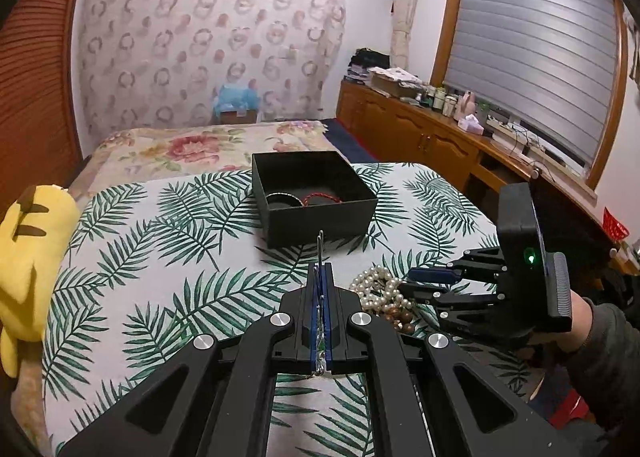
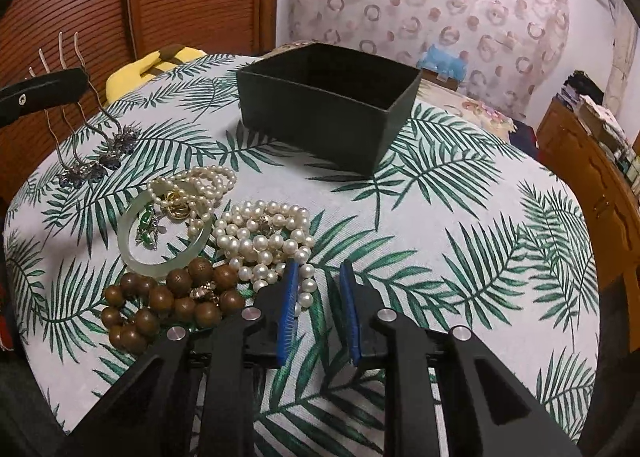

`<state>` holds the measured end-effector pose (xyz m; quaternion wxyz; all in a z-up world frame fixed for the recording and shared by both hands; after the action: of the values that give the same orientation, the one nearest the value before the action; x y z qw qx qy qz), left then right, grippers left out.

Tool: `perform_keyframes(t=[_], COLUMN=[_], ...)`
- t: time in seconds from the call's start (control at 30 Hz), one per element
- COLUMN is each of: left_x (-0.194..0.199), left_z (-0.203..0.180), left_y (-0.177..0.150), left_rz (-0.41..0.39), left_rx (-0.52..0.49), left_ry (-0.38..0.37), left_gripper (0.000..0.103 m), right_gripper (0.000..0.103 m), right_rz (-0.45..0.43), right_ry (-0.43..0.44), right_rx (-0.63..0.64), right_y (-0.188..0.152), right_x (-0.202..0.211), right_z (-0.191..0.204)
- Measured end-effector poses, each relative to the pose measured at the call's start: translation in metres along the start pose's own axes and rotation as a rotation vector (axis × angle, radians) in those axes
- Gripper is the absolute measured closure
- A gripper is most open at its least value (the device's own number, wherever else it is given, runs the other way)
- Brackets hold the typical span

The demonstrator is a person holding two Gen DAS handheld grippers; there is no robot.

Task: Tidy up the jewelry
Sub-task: 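Grasp the pearl necklace with the right tool while the left tool holds the hair fork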

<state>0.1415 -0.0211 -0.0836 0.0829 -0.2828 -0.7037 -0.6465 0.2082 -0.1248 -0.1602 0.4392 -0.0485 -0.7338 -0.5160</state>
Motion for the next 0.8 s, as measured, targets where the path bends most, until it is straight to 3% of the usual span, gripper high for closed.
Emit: perform_keyframes(t=[0.07, 0.3, 0.6, 0.8], left_x=[-0.001, -0.006, -0.012, -0.018], left_z=[0.000, 0.003, 0.008, 0.006], left_y=[0.000, -0.002, 0.016, 0.028], left_rz=[0.001, 0.005, -0.025, -0.037], left_rx=[0.000, 0.004, 0.007, 0.000], left_ry=[0.000, 0.000, 0.000, -0.007], left_gripper=[0.102, 0.102, 0.102, 0.102], right_gripper=[0.094, 0.095, 0.095, 0.095], right_rz=[0.004, -0.028, -0.231, -0.294], right_ry=[0.026, 0.026, 0.014, -0.007], right_rx=[0.006, 0.005, -0.041, -0.023], right_y=[0.000, 0.006, 0.069, 0.103], right_x=[0.001, 0.010, 0.069, 0.091], right_z=[0.004, 0.002, -0.019, -0.030])
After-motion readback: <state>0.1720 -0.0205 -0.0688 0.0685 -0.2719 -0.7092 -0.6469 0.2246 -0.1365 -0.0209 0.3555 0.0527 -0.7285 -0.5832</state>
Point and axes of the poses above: each gripper's, at about its wrist camera, not at the fingertips, and x roughly against the way its jaws point, z to its left, y to its top, the point moved 8 cm from there along -x, roughly the way its jaws point, and after that the axes turned 7 degrees about -z, right-handed, at the moved point
